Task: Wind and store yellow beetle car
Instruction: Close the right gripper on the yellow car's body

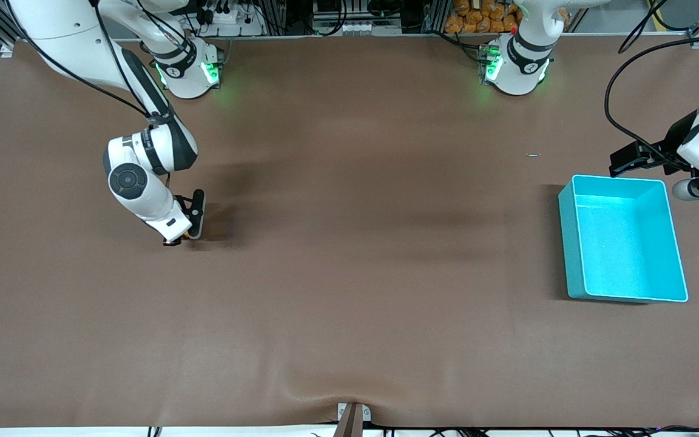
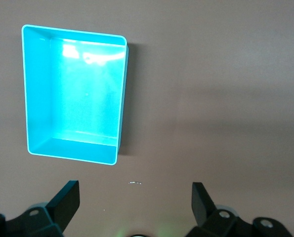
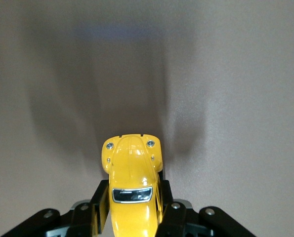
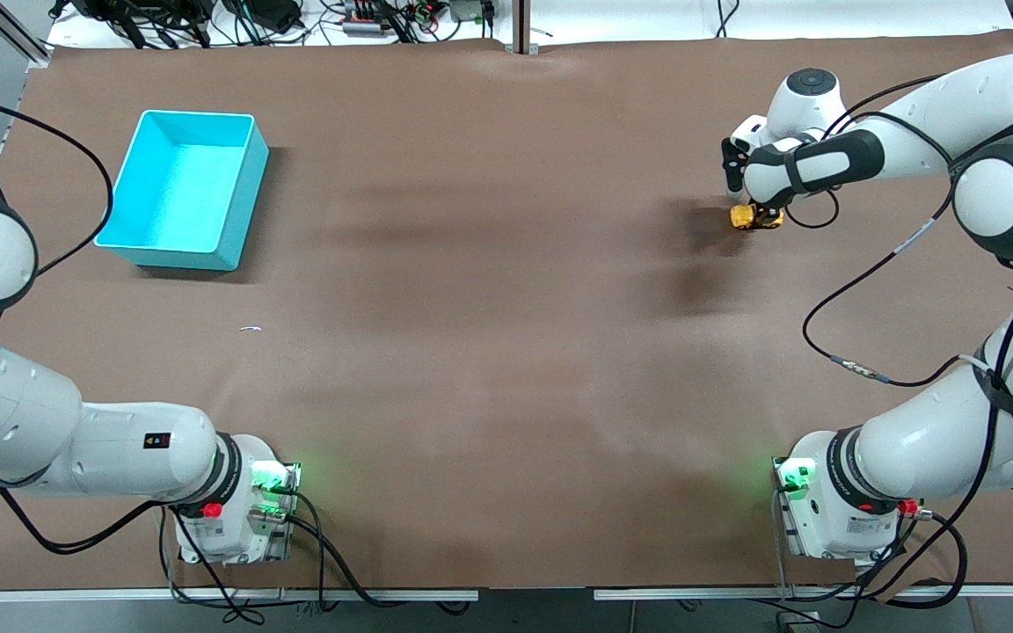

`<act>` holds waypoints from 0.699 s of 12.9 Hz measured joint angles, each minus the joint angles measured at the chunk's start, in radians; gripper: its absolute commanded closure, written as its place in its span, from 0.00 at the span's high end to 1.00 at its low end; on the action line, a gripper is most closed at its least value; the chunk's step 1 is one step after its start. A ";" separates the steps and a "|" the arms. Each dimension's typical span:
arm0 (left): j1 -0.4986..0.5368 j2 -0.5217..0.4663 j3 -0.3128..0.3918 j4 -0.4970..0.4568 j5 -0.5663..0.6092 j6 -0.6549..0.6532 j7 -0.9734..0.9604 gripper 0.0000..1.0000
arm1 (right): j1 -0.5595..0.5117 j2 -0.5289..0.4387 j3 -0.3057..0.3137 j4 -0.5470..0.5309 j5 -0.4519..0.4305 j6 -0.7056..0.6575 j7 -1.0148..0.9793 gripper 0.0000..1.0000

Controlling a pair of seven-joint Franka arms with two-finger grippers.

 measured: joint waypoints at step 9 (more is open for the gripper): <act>0.000 0.000 0.000 0.000 0.000 0.001 0.000 1.00 | -0.051 0.001 -0.006 0.000 0.000 -0.001 -0.047 0.23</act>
